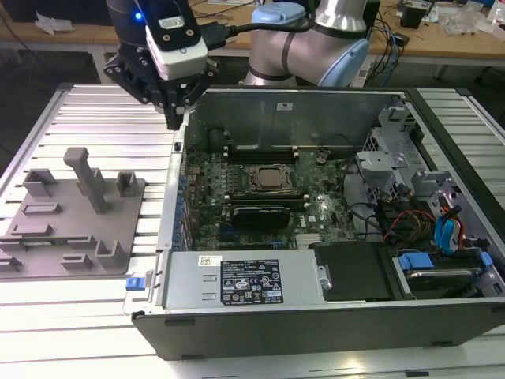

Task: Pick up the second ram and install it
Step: 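Reach for the second ram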

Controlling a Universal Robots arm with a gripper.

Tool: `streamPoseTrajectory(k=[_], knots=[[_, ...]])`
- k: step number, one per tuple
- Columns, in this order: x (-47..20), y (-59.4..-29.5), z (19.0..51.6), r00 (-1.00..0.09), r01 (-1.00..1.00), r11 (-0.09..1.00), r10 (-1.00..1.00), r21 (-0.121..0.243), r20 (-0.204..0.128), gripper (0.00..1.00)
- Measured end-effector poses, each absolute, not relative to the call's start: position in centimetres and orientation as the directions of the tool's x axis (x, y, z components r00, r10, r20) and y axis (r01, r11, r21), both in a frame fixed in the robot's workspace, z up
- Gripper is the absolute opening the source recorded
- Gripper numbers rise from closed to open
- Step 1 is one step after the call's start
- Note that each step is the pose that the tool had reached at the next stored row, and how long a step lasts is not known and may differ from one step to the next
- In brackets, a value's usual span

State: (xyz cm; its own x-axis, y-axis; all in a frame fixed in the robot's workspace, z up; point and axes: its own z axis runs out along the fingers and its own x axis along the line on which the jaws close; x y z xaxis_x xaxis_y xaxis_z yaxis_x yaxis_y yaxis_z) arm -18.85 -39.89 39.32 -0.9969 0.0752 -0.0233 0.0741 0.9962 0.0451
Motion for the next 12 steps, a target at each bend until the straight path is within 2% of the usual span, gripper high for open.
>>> streamPoseTrajectory(k=[12], knots=[[-22.9, -39.9, 39.2, -0.997, 0.074, 0.996, 0.075, 0.045, -0.023, 0.08]])
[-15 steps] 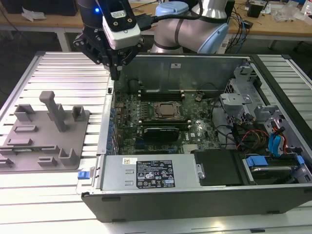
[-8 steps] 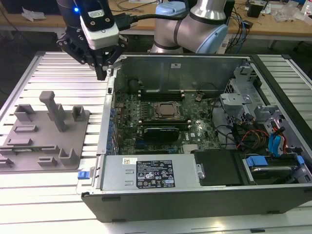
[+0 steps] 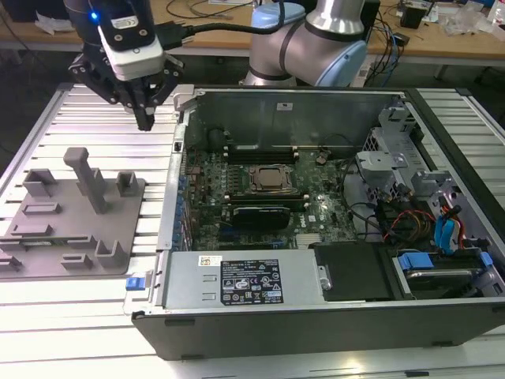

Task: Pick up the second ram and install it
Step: 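Reach for the second ram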

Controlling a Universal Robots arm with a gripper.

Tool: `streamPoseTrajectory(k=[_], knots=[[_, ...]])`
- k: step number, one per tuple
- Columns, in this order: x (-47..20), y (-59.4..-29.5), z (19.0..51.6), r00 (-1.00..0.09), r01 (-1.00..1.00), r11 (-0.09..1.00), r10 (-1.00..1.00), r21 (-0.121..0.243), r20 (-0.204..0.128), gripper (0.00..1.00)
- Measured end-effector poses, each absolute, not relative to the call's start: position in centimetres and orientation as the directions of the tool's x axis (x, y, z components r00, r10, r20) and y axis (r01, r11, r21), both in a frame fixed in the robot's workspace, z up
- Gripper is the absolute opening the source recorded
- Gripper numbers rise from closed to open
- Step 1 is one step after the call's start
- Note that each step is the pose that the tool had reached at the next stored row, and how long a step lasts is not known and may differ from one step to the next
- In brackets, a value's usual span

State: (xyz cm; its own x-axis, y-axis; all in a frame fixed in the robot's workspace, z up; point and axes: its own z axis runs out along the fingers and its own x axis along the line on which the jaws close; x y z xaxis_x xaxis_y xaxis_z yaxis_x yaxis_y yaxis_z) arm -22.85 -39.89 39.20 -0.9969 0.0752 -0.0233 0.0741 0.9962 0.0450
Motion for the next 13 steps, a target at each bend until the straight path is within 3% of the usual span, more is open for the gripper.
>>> streamPoseTrajectory(k=[13], knots=[[-31.2, -39.9, 37.5, -0.997, 0.074, 0.996, 0.075, 0.045, -0.023, 0.08]])
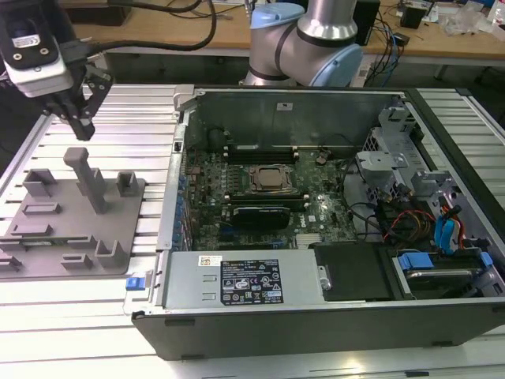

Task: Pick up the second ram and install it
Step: 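Reach for the second ram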

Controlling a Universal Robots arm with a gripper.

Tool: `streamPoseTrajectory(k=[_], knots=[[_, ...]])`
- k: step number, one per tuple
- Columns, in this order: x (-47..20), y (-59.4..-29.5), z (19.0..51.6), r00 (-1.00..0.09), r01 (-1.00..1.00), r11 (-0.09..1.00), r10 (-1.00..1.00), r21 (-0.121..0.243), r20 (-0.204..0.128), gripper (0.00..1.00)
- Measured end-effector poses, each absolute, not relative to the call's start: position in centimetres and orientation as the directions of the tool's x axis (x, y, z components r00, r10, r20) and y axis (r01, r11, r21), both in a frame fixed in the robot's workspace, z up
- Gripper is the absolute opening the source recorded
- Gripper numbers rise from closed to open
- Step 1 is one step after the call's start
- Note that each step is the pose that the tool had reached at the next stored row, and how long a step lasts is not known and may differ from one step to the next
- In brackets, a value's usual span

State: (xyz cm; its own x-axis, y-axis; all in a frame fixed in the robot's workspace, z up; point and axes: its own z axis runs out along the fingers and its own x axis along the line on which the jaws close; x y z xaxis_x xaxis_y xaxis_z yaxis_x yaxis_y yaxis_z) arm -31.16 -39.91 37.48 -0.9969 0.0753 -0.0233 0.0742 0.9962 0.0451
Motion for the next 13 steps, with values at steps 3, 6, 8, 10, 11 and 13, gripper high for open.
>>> streamPoseTrajectory(k=[3, 6, 8, 10, 11, 13], knots=[[-32.7, -40.0, 37.1, -0.997, 0.074, 0.996, 0.075, 0.045, -0.023, 0.08], [-33.9, -40.2, 36.6, -0.997, 0.074, 0.996, 0.075, 0.045, -0.023, 0.08], [-34.6, -40.5, 36.2, -0.997, 0.074, 0.996, 0.075, 0.045, -0.023, 0.08], [-35.3, -40.7, 35.9, -0.997, 0.074, 0.996, 0.075, 0.045, -0.023, 0.08], [-35.6, -40.8, 35.7, -0.997, 0.074, 0.996, 0.075, 0.045, -0.023, 0.08], [-36.2, -41.0, 35.4, -0.997, 0.074, 0.996, 0.075, 0.045, -0.023, 0.08]])
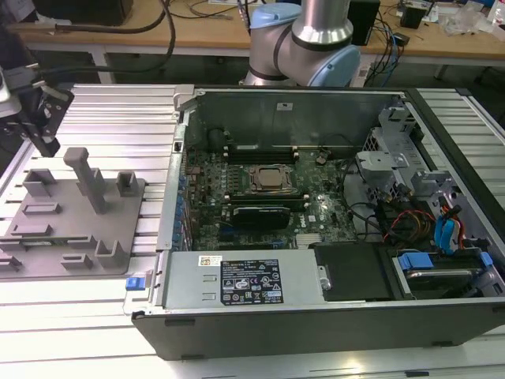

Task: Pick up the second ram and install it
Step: 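Reach for the second ram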

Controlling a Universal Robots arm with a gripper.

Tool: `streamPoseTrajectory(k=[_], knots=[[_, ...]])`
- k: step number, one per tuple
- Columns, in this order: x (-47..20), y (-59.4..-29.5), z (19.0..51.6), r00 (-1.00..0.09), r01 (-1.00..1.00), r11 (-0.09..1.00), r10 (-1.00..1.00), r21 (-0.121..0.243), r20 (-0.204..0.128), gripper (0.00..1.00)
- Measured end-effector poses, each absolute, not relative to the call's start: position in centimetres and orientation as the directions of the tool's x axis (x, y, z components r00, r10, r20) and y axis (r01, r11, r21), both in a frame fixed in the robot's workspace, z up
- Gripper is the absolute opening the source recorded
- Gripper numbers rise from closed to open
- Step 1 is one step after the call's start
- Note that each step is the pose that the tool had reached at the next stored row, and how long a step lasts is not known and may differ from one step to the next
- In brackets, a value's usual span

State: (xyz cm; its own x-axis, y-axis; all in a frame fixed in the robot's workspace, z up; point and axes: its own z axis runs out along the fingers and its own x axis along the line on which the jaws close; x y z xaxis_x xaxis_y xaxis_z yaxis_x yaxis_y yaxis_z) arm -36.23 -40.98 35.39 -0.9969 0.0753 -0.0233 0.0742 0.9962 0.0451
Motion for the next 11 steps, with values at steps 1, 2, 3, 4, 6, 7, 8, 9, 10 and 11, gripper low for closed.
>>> streamPoseTrajectory(k=[1, 2, 3, 4, 6, 7, 8, 9, 10, 11], knots=[[-36.5, -41.1, 35.2, -0.997, 0.074, 0.996, 0.075, 0.045, -0.023, 0.08], [-36.9, -41.1, 35.0, -0.997, 0.074, 0.996, 0.075, 0.045, -0.023, 0.08], [-37.2, -41.3, 34.9, -0.997, 0.074, 0.996, 0.075, 0.045, -0.023, 0.08], [-37.5, -41.3, 34.8, -0.997, 0.074, 0.996, 0.075, 0.045, -0.023, 0.08], [-38.1, -41.7, 34.5, -0.997, 0.074, 0.996, 0.075, 0.045, -0.023, 0.08], [-38.2, -41.7, 34.4, -0.997, 0.074, 0.996, 0.075, 0.045, -0.023, 0.08], [-38.4, -41.9, 34.3, -0.997, 0.074, 0.996, 0.075, 0.045, -0.023, 0.08], [-38.5, -42.0, 34.2, -0.997, 0.074, 0.996, 0.075, 0.045, -0.023, 0.08], [-38.7, -42.3, 34.0, -0.997, 0.074, 0.996, 0.075, 0.045, -0.023, 0.08], [-38.9, -42.5, 33.8, -0.997, 0.074, 0.996, 0.075, 0.045, -0.023, 0.08]])
